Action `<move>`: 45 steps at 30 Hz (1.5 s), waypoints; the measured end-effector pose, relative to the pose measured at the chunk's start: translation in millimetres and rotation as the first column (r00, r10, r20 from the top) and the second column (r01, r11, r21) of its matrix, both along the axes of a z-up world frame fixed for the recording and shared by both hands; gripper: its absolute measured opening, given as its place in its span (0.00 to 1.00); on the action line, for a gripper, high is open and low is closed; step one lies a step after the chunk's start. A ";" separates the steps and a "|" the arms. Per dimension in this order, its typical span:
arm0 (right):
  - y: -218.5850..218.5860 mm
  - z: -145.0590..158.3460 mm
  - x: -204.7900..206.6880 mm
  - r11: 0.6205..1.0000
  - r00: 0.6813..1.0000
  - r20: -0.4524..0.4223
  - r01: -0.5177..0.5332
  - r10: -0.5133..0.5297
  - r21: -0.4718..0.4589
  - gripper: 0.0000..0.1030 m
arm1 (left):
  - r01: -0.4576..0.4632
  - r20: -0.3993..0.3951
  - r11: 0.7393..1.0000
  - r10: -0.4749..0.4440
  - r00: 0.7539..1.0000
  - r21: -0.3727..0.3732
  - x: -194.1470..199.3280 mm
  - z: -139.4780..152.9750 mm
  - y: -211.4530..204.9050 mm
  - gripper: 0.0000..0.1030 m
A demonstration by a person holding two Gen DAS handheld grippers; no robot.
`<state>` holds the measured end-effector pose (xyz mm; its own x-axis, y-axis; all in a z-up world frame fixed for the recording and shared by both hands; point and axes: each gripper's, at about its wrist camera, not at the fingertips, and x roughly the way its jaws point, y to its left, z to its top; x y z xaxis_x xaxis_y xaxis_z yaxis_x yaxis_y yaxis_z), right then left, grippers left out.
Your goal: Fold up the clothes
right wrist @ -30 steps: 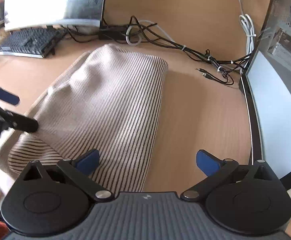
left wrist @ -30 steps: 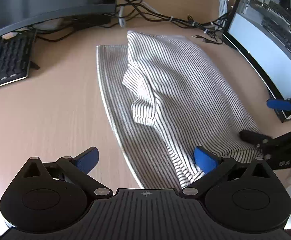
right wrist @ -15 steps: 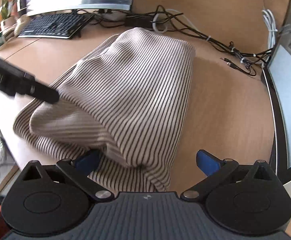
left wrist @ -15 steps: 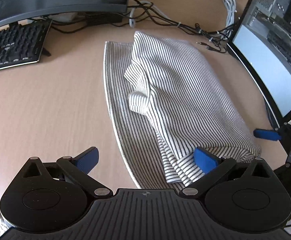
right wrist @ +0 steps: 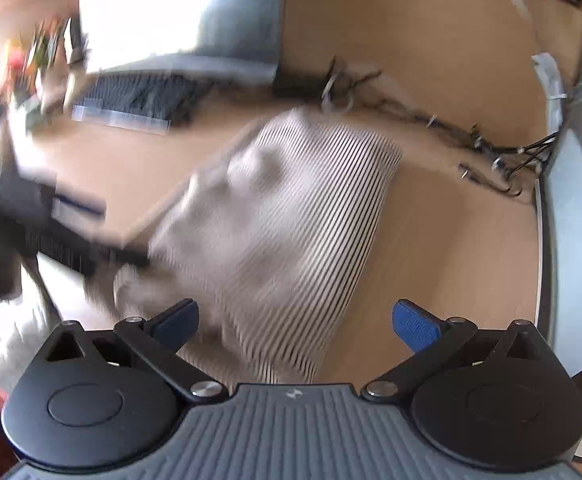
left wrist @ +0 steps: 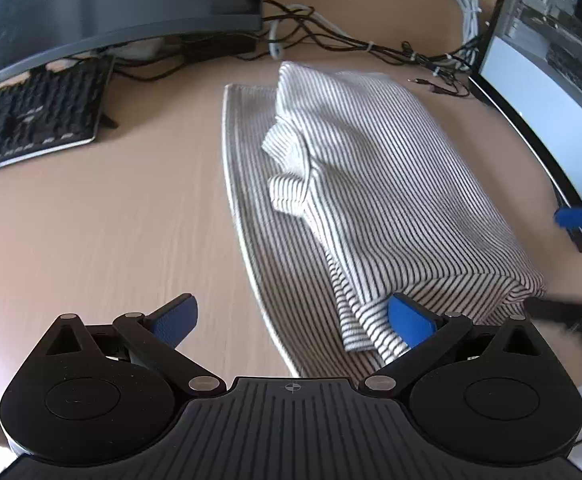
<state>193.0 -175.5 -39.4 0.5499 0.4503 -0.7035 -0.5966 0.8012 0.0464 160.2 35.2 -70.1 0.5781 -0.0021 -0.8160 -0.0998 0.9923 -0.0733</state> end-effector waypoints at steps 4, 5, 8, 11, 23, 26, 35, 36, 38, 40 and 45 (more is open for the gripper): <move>9.3 -2.2 16.0 0.994 0.992 0.054 0.109 -0.110 0.023 0.97 | -0.017 0.008 1.000 0.018 1.000 -0.005 -2.9 5.1 2.1 1.00; 14.2 -10.3 19.2 0.995 0.994 0.032 0.103 -0.103 -0.001 0.87 | -0.018 0.010 1.000 0.018 1.000 -0.004 -3.3 6.6 2.0 1.00; 24.4 -28.8 23.5 0.994 0.996 -0.008 0.089 -0.089 -0.055 0.74 | -0.010 0.012 1.000 0.010 1.000 -0.004 -3.5 9.5 -0.1 1.00; 27.2 -37.7 19.3 0.993 0.996 -0.003 0.083 -0.084 -0.083 0.74 | -0.007 0.018 1.000 0.007 1.000 -0.001 -4.6 11.7 -1.9 1.00; 31.3 -39.7 17.7 0.990 0.998 0.026 0.052 -0.049 -0.132 0.79 | -0.045 -0.010 0.999 0.045 0.999 0.001 -1.6 4.9 12.3 1.00; 30.6 -38.9 18.3 0.990 0.999 0.033 0.046 -0.042 -0.136 0.81 | -0.052 -0.019 0.999 0.052 0.998 0.000 -1.1 3.0 14.3 1.00; 28.3 -23.4 6.8 0.991 0.994 0.088 -0.046 0.057 -0.127 0.82 | -0.109 -0.041 0.994 0.109 0.993 0.000 -10.5 1.7 29.2 1.00; 28.5 -20.4 3.3 0.990 0.992 0.097 -0.070 0.082 -0.122 0.76 | -0.122 -0.044 0.993 0.122 0.992 0.004 -12.0 1.7 32.8 1.00; 32.7 -17.5 -2.7 0.985 0.984 0.106 -0.134 0.146 -0.111 0.69 | -0.150 -0.051 0.989 0.150 0.987 0.006 -13.3 0.9 40.5 1.00; 39.8 -18.7 -5.8 0.978 0.978 0.105 -0.169 0.181 -0.121 0.67 | -0.157 -0.041 0.987 0.155 0.987 -0.035 -11.8 3.5 44.7 1.00; 41.6 -25.6 -3.7 0.987 0.988 0.063 -0.133 0.139 -0.091 0.67 | -0.081 0.045 0.931 0.103 0.994 -0.356 6.2 14.2 52.6 1.00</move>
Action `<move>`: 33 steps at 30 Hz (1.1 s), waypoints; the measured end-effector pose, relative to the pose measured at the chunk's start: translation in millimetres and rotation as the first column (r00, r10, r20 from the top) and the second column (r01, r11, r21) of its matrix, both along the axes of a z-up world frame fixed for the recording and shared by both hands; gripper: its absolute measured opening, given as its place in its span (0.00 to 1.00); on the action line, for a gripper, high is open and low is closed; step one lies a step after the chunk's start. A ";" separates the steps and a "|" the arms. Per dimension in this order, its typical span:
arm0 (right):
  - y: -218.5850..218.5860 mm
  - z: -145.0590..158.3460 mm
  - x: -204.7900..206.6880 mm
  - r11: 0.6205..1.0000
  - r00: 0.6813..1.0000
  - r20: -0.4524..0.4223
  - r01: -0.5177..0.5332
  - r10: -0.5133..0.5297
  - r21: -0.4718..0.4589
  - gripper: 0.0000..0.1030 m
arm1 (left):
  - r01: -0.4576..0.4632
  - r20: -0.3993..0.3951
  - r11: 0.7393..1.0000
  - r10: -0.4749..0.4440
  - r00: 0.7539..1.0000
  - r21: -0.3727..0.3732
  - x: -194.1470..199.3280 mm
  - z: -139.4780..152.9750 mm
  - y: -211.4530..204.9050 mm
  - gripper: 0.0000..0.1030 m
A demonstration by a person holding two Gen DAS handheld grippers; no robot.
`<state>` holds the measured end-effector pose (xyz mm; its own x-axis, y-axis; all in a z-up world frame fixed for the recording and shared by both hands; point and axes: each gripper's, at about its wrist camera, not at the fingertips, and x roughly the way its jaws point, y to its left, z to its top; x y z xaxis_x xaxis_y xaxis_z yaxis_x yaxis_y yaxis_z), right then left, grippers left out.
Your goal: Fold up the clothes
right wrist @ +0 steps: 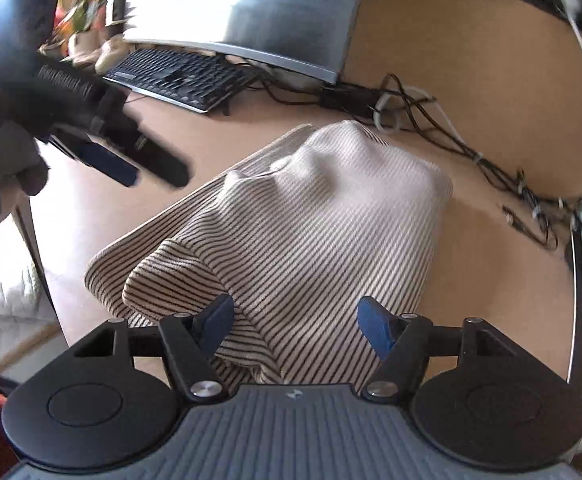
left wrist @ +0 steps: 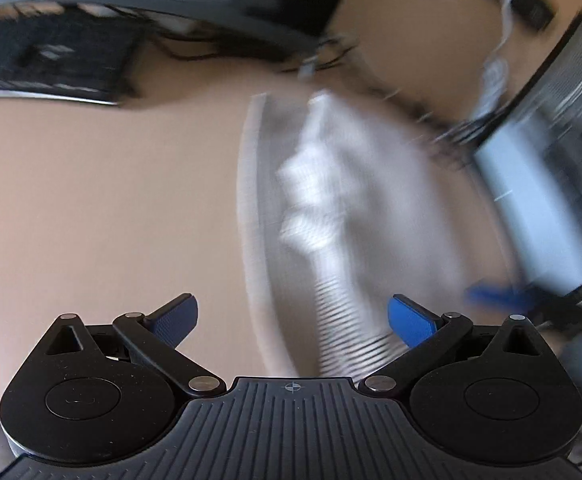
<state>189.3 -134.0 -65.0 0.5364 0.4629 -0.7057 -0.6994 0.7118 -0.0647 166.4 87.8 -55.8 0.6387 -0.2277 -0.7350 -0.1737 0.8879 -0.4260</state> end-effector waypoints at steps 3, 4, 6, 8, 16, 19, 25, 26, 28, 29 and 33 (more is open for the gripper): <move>-2.3 5.5 -1.9 0.997 0.998 -0.032 0.056 -0.055 0.055 0.68 | 0.037 0.021 0.998 -0.036 0.999 -0.043 23.6 -4.8 0.4 0.94; 0.7 7.4 -6.3 0.997 0.998 -0.028 0.054 -0.052 0.061 0.68 | 0.051 0.021 0.998 -0.050 0.999 -0.044 32.3 -7.4 0.4 0.89; 14.6 9.0 -19.3 0.999 1.000 -0.012 0.016 -0.015 0.047 0.67 | 0.083 0.001 0.996 -0.083 0.997 -0.029 52.5 -14.0 1.0 0.88; 33.0 7.5 -31.6 0.999 1.000 0.008 -0.018 0.018 0.026 0.67 | 0.115 -0.009 0.993 -0.115 0.993 -0.012 72.9 -16.7 5.0 0.86; 66.2 -22.2 -37.8 0.970 0.991 0.119 -0.024 0.054 -0.242 0.67 | 0.188 -0.011 0.981 -0.189 0.982 -0.046 118.5 -23.5 19.1 0.86; 28.6 -22.6 -28.1 0.932 0.984 0.164 0.117 -0.064 -0.343 0.66 | 0.220 0.016 0.972 -0.220 0.975 -0.086 117.2 -22.9 26.5 0.91; -44.6 11.3 -13.4 0.897 0.899 -0.047 0.430 -0.436 -0.100 0.61 | 0.249 0.036 0.949 -0.247 0.968 -0.192 132.8 -24.9 32.0 0.92; -58.3 16.5 -12.7 0.868 0.858 -0.143 0.497 -0.493 -0.007 0.61 | 0.255 0.044 0.945 -0.251 0.967 -0.203 138.4 -24.2 29.4 0.92; -81.7 13.2 -8.6 0.761 0.757 -0.314 0.634 -0.574 0.136 0.61 | 0.266 0.061 0.936 -0.259 0.964 -0.232 150.3 -22.4 22.8 0.92; -92.5 9.3 -6.1 0.690 0.699 -0.393 0.698 -0.597 0.192 0.61 | 0.268 0.064 0.933 -0.261 0.963 -0.238 156.7 -22.6 19.3 0.92; -103.2 -6.3 -8.8 0.470 0.560 -0.497 0.828 -0.663 0.307 0.57 | 0.262 0.042 0.940 -0.260 0.965 -0.218 183.2 -27.6 6.1 0.88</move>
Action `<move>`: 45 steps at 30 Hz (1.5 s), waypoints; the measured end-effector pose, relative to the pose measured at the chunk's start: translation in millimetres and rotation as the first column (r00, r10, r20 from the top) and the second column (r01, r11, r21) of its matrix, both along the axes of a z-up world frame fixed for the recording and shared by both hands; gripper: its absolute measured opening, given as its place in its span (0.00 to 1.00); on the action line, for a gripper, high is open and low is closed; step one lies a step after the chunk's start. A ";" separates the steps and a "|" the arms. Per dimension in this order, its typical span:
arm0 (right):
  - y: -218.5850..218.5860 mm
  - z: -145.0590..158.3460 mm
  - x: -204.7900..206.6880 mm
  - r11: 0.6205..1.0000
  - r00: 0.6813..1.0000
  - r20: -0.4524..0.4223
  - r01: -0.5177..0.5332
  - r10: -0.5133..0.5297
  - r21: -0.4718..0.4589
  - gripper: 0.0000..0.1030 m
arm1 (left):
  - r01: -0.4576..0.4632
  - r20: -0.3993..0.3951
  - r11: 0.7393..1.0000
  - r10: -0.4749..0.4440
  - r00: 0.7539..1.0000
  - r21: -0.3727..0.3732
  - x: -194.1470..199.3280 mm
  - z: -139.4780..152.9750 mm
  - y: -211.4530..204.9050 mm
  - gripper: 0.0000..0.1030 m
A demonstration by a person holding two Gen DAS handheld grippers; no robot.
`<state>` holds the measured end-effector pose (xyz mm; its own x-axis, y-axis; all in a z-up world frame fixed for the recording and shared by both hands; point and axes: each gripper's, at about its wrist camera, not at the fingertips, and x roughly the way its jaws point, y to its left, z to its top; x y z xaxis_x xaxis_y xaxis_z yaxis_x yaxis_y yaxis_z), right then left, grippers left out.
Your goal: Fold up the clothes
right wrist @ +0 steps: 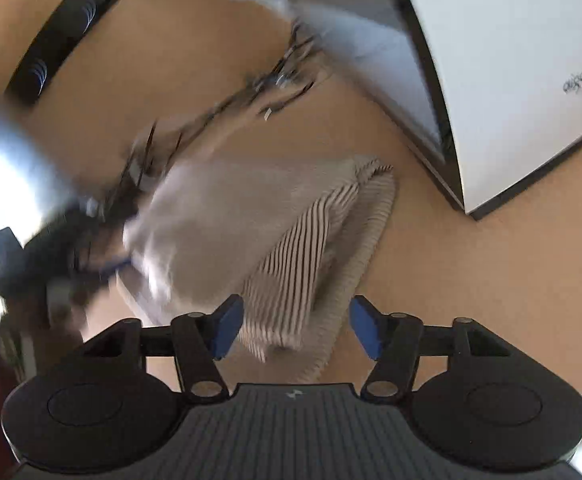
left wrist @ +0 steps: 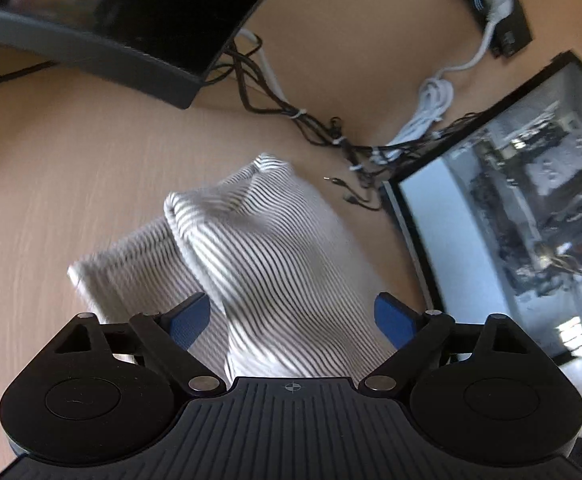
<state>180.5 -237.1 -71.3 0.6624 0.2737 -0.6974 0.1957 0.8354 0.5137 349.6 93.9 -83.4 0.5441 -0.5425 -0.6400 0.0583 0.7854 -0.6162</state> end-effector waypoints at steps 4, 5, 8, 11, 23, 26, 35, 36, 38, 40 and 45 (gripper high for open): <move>22.8 -14.8 18.5 0.996 0.998 0.023 0.053 -0.052 -0.069 0.57 | -0.011 -0.036 1.000 0.012 0.999 0.026 17.9 -14.4 -1.9 0.86; 29.7 -20.1 23.1 0.996 0.999 0.022 0.047 -0.046 -0.077 0.57 | -0.011 -0.031 1.000 0.011 0.999 0.020 20.1 -16.5 -2.4 0.87; 50.0 -29.0 31.7 0.992 0.999 0.034 0.023 -0.019 -0.124 0.68 | 0.006 -0.012 0.999 -0.006 1.000 0.032 24.9 -17.3 -7.2 0.90; 57.6 -23.7 30.9 0.983 0.999 0.050 -0.004 0.013 -0.186 0.45 | 0.002 0.028 0.996 -0.004 1.000 0.087 25.8 -17.7 -14.9 0.71; 41.9 20.6 -0.2 0.978 0.980 0.085 -0.167 0.178 -0.122 0.16 | 0.053 0.178 0.991 -0.075 0.981 0.124 -21.8 38.9 6.5 0.14; 43.7 -9.5 -8.8 0.984 0.986 0.002 -0.167 0.168 -0.065 0.16 | 0.041 0.117 0.988 -0.059 0.991 0.148 -32.8 19.6 12.0 0.14; 50.3 -12.5 -15.9 0.981 0.987 -0.004 -0.162 0.163 -0.107 0.25 | -0.011 0.024 1.000 0.010 1.000 0.022 -35.7 -6.0 20.9 0.68; 49.0 -11.5 -15.9 0.982 0.989 -0.002 -0.147 0.148 -0.114 0.31 | -0.015 0.024 1.000 0.015 1.000 0.020 -30.2 -5.6 18.0 0.69; 45.6 -9.5 -15.8 0.988 0.994 0.006 -0.109 0.110 -0.107 0.45 | -0.019 0.007 0.999 0.019 1.000 0.026 -17.5 -7.0 9.6 0.73; 48.9 -11.0 -8.6 0.989 0.994 0.007 -0.103 0.105 -0.109 0.54 | -0.014 -0.011 0.999 0.014 1.000 0.046 -7.2 -10.8 -1.4 0.77; 64.4 -16.3 7.6 0.974 0.988 0.013 -0.147 0.151 -0.175 0.43 | -0.006 0.006 0.994 0.005 1.000 0.108 2.4 -9.1 -23.0 0.86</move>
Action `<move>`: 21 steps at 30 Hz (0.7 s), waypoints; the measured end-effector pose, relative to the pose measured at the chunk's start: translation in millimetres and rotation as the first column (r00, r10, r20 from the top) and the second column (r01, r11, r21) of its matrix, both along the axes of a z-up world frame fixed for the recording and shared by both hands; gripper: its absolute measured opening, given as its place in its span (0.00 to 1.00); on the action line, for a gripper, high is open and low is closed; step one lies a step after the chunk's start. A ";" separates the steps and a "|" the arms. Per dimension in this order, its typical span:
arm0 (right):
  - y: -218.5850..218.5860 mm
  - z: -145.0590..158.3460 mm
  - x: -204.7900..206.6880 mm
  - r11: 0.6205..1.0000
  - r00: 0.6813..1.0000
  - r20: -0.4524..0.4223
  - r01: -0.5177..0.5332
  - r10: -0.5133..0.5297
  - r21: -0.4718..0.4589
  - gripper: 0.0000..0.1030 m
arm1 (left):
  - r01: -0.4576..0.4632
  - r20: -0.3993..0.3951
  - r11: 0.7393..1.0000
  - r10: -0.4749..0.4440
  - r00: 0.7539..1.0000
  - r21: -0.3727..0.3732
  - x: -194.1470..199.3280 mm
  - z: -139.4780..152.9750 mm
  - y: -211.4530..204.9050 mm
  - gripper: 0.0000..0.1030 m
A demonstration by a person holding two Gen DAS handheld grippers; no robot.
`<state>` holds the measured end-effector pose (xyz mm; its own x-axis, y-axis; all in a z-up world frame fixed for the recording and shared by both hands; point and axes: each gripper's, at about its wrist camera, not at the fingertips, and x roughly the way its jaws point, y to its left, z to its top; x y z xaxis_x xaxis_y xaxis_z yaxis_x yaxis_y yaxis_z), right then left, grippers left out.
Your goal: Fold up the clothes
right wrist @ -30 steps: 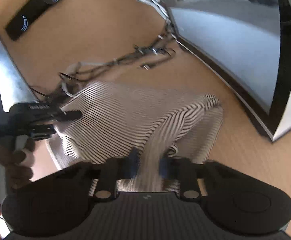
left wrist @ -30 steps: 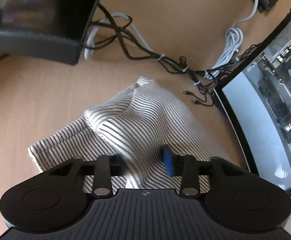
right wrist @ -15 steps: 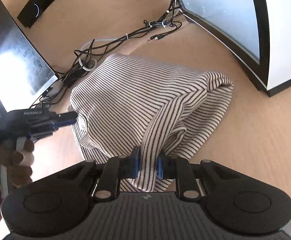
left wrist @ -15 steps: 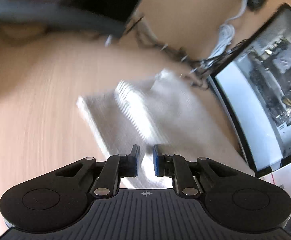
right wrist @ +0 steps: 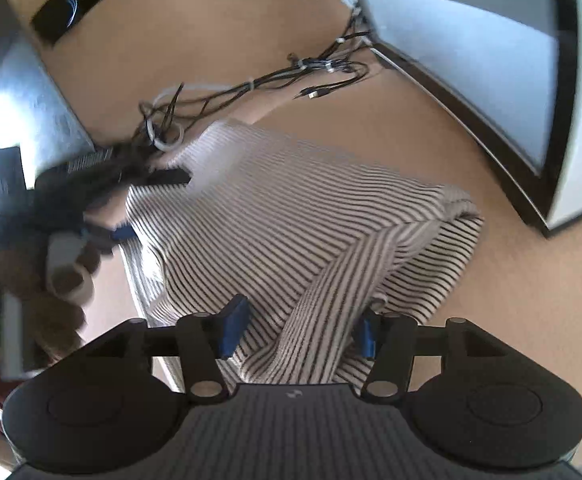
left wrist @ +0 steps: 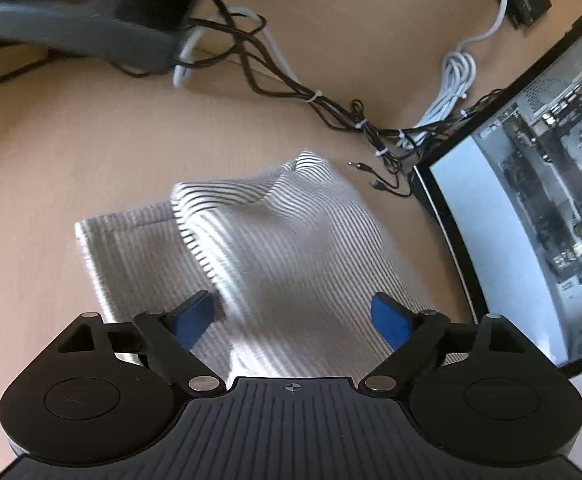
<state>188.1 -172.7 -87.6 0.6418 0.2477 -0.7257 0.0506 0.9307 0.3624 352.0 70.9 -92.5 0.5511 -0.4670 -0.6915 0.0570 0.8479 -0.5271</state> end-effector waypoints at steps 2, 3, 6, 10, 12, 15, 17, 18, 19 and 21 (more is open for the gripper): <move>6.9 -1.5 5.4 0.999 1.000 0.011 -0.025 0.025 -0.043 0.30 | -0.005 0.010 0.999 0.005 1.000 0.049 0.3 0.3 -5.7 0.53; 10.3 -2.2 8.1 0.997 0.999 0.017 -0.037 0.038 -0.065 0.25 | -0.006 0.022 0.996 0.004 1.000 0.091 -0.3 0.1 -7.9 0.48; 9.9 2.3 13.5 0.994 0.997 0.028 -0.065 0.068 -0.084 0.19 | -0.001 0.051 0.994 -0.004 0.999 0.105 -0.9 1.7 -5.4 0.29; 3.5 23.2 11.9 0.990 0.991 0.070 -0.104 0.110 -0.092 0.17 | 0.024 0.089 0.997 -0.031 0.996 0.079 -3.1 16.2 1.6 0.18; 1.7 36.1 11.1 0.987 0.985 0.100 -0.128 0.138 -0.101 0.16 | 0.042 0.125 0.996 -0.051 0.991 0.074 -5.9 27.7 1.3 0.17; -0.1 55.4 7.4 0.984 0.977 0.134 -0.157 0.168 -0.089 0.16 | 0.059 0.165 0.996 -0.069 0.984 0.065 -12.9 42.7 2.5 0.17; 0.4 61.0 1.8 0.981 0.972 0.139 -0.178 0.187 -0.078 0.16 | 0.063 0.177 0.997 -0.072 0.982 0.053 -20.9 48.7 7.4 0.17; 0.8 63.2 -1.2 0.979 0.970 0.140 -0.188 0.197 -0.073 0.16 | 0.065 0.183 0.997 -0.073 0.980 0.048 -24.8 51.7 9.9 0.17; 2.4 60.3 -4.6 0.977 0.969 0.131 -0.199 0.207 -0.076 0.16 | 0.067 0.186 0.997 -0.074 0.980 0.044 -29.1 53.4 12.7 0.17; 8.4 42.4 -6.8 0.971 0.971 0.096 -0.207 0.219 -0.119 0.17 | 0.071 0.161 0.996 -0.078 0.984 0.052 -33.8 44.5 18.4 0.17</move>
<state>181.3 -164.3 -45.2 0.6583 0.3119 -0.6851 -0.1868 0.9493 0.2527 318.2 89.4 -48.0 0.6231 -0.4809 -0.6168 0.2027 0.8610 -0.4665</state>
